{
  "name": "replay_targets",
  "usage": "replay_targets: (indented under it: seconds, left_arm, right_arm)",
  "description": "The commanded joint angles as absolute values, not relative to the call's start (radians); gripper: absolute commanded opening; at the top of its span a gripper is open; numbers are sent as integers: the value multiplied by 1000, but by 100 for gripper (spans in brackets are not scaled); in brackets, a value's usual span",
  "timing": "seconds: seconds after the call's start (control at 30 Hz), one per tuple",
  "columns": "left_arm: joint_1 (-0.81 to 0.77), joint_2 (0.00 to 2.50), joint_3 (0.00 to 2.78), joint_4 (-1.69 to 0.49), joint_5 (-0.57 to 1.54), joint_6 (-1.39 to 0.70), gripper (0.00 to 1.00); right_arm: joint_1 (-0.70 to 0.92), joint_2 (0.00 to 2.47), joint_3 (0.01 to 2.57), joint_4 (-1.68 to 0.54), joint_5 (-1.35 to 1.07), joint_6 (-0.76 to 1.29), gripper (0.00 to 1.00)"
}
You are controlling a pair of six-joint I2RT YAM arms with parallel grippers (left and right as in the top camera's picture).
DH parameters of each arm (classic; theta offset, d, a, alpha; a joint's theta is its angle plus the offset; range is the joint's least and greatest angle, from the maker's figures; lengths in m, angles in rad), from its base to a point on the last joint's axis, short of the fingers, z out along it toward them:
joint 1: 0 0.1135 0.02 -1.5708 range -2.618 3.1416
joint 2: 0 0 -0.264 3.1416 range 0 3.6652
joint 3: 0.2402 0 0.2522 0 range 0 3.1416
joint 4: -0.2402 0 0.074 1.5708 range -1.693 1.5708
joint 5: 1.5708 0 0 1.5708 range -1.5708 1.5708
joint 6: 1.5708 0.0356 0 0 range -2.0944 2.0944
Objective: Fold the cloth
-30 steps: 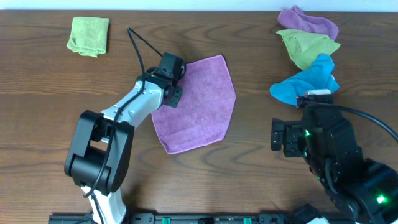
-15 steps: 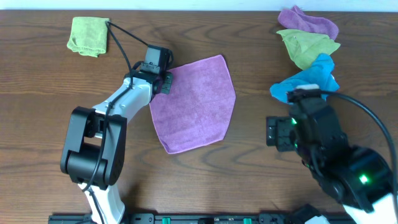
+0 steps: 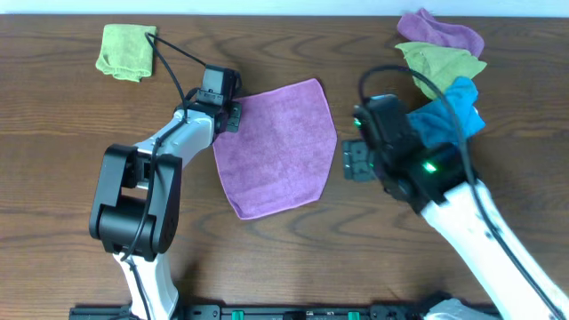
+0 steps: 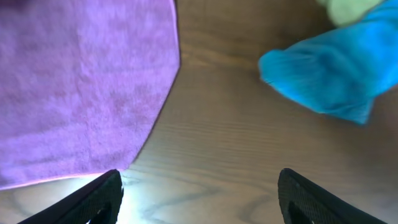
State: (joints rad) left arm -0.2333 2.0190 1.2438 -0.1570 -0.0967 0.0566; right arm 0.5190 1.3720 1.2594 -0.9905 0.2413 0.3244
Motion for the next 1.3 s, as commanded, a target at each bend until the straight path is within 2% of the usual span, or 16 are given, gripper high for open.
replay_targets:
  seconds: [0.0, 0.53, 0.7, 1.07, 1.27]
  left_arm:
    - [-212, 2045, 1253, -145, -104, 68, 6]
    - [-93, 2059, 1253, -74, -68, 94, 6]
    - [-72, 2059, 1257, -78, -51, 94, 6]
    - [-150, 1902, 1377, -300, 7, 89, 6]
    - [-154, 2010, 1368, -321, 62, 70, 5]
  right_arm:
    - [511, 1441, 1254, -951, 175, 290, 82]
    - [506, 1655, 1254, -747, 73, 234, 86]
    - [479, 1736, 1254, -690, 10, 216, 84]
    - [387, 1729, 1254, -732, -64, 230, 86]
    - [387, 1729, 1254, -736, -64, 229, 86]
